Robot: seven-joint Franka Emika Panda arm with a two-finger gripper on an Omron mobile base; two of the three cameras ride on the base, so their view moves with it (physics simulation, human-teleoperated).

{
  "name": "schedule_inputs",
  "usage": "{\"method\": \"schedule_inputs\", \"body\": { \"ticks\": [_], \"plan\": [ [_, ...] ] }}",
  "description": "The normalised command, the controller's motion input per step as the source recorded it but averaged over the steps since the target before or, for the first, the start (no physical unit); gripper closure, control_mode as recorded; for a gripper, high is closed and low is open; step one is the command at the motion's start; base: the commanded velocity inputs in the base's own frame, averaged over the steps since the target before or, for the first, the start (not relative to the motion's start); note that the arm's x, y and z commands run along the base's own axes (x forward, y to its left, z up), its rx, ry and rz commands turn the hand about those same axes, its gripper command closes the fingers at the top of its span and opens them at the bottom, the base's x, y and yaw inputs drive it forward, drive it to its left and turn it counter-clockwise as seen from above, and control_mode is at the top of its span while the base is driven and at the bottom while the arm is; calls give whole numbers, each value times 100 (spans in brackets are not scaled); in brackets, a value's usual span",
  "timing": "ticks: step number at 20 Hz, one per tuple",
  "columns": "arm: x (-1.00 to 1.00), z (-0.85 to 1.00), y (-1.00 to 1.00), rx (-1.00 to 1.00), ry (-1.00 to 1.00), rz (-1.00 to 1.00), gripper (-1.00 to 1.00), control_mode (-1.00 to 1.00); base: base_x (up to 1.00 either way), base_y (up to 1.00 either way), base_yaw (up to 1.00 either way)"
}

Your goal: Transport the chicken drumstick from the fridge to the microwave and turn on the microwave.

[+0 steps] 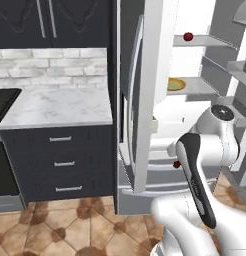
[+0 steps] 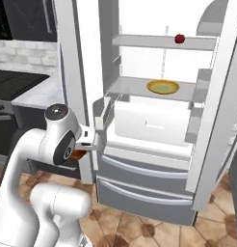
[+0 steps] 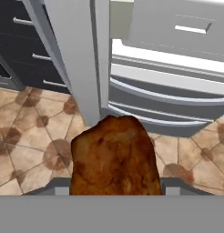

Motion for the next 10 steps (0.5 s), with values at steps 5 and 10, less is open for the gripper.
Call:
{"method": "schedule_inputs", "body": {
  "ticks": [5,10],
  "plan": [
    [0,0,0,0,0,0,100,100,-2,75,0],
    [0,0,0,0,0,0,100,100,0,76,0]
  ]
}}
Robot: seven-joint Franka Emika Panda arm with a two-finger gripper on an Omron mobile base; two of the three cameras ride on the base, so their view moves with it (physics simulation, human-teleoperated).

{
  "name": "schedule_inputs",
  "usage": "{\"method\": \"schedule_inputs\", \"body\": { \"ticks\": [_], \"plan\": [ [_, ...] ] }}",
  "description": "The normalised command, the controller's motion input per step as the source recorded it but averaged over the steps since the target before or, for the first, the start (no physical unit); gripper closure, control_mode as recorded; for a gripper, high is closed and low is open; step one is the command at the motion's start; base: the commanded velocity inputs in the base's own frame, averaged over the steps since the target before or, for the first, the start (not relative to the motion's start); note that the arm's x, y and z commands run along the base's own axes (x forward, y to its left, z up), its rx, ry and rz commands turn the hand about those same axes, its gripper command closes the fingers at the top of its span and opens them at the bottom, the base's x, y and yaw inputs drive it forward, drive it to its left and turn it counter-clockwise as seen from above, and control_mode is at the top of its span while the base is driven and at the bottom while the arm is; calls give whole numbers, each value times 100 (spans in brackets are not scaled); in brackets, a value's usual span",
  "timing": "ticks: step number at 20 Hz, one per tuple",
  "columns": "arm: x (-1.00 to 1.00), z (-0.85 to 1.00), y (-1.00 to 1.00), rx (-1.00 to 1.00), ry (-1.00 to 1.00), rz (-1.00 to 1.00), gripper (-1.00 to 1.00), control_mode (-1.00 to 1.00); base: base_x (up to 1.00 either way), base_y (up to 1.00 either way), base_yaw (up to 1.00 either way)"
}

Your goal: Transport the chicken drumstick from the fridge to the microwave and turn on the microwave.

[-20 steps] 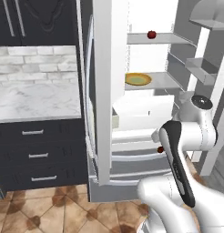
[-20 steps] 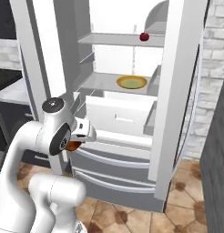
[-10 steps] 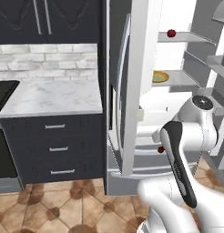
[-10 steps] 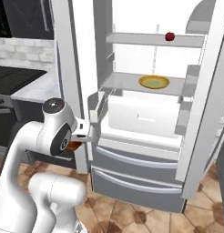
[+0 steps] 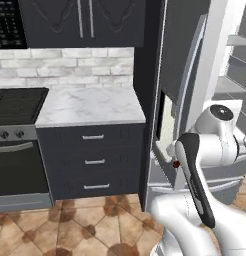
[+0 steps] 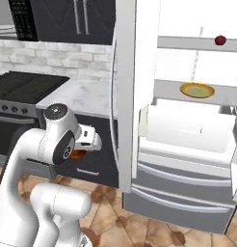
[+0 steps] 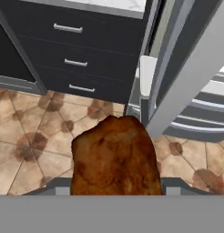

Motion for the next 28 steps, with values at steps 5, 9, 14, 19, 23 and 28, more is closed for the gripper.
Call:
{"method": "schedule_inputs", "body": {
  "ticks": [5,9,14,19,23,28],
  "plan": [
    [0,0,0,0,0,0,100,100,1,66,0],
    [0,0,0,0,0,0,100,100,16,69,0],
    [0,0,0,0,0,0,100,100,32,73,-5],
    [0,0,0,0,0,0,100,100,46,69,-5],
    [0,0,0,0,0,0,100,100,52,64,-5],
    [0,0,0,0,0,0,100,100,50,58,-4]
  ]
}}
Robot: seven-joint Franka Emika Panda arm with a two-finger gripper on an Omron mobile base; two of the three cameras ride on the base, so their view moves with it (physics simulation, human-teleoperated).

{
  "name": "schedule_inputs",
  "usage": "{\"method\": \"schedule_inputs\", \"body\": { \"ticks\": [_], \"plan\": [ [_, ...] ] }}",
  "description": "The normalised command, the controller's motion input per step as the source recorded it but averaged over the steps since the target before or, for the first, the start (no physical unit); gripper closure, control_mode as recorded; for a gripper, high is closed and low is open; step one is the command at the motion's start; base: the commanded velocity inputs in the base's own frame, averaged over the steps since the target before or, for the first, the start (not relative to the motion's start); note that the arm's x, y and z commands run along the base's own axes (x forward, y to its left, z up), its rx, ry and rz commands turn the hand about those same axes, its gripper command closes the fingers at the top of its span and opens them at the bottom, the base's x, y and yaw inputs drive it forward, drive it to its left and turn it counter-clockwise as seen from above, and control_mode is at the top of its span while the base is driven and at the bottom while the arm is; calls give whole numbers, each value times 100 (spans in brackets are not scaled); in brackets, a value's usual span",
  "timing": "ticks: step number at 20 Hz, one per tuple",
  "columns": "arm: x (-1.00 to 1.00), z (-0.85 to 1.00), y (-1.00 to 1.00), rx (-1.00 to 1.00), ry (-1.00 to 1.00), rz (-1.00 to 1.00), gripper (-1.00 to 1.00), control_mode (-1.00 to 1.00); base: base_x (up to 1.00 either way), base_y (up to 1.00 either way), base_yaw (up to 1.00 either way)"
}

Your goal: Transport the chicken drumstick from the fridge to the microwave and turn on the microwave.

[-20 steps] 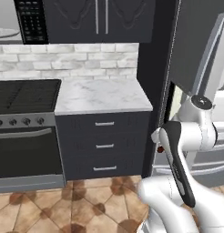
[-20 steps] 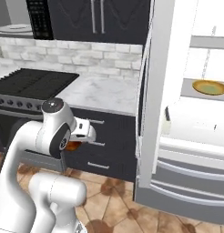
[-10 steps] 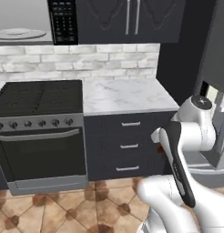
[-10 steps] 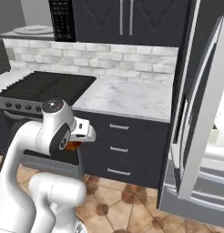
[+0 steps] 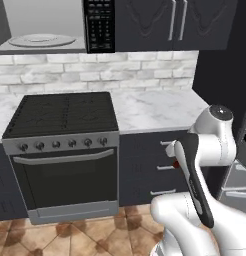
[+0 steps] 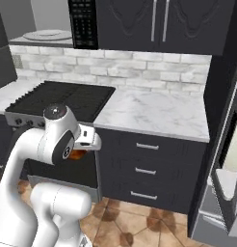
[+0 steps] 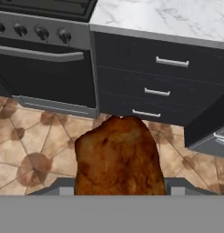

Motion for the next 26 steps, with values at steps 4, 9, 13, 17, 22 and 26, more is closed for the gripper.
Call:
{"method": "schedule_inputs", "body": {
  "ticks": [4,9,13,17,22,26],
  "plan": [
    [0,0,0,0,0,0,100,100,44,53,-4],
    [0,0,0,0,0,0,100,100,40,49,-3],
    [0,0,0,0,0,0,100,100,49,48,-2],
    [0,0,0,0,0,0,100,100,53,48,-1],
    [0,0,0,0,0,0,100,100,50,51,-1],
    [0,0,0,0,0,0,100,100,47,52,0]
  ]
}}
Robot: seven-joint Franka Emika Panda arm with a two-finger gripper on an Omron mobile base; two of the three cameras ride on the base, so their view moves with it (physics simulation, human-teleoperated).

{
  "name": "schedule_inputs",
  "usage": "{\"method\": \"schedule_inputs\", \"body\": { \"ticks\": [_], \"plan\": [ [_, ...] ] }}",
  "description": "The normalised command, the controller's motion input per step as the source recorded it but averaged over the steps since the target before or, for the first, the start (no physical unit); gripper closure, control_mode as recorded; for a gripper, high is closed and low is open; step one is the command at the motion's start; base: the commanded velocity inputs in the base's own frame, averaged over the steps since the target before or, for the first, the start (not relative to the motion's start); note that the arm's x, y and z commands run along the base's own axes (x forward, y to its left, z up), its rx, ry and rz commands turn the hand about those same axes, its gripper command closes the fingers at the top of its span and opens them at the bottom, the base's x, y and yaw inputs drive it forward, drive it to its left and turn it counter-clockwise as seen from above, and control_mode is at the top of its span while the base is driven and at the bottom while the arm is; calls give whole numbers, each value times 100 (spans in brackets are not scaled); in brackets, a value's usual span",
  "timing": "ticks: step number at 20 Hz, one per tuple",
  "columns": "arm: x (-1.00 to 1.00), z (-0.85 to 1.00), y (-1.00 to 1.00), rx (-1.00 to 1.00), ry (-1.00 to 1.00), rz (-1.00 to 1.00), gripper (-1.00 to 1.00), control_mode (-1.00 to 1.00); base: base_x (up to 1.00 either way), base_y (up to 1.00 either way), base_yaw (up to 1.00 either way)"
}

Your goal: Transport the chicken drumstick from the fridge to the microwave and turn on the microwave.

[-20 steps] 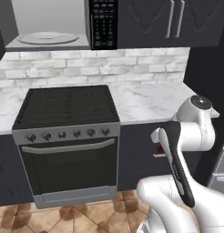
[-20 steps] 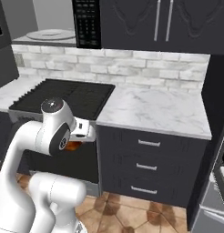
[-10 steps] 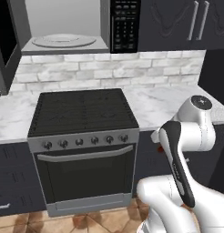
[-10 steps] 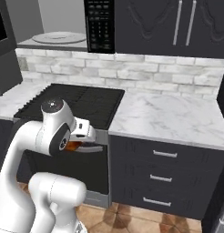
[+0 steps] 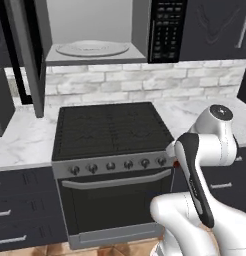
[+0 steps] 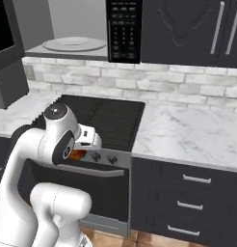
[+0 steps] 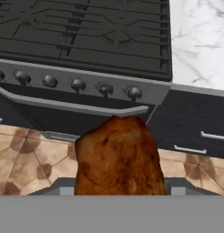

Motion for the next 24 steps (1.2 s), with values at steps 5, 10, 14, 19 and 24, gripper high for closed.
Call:
{"method": "schedule_inputs", "body": {
  "ticks": [5,10,14,19,24],
  "plan": [
    [0,0,0,0,0,0,100,100,48,46,0],
    [0,0,0,0,0,0,100,100,49,41,0],
    [0,0,0,0,0,0,100,100,45,40,0],
    [0,0,0,0,0,0,100,100,37,38,0],
    [0,0,0,0,0,0,100,100,16,29,0]
  ]
}}
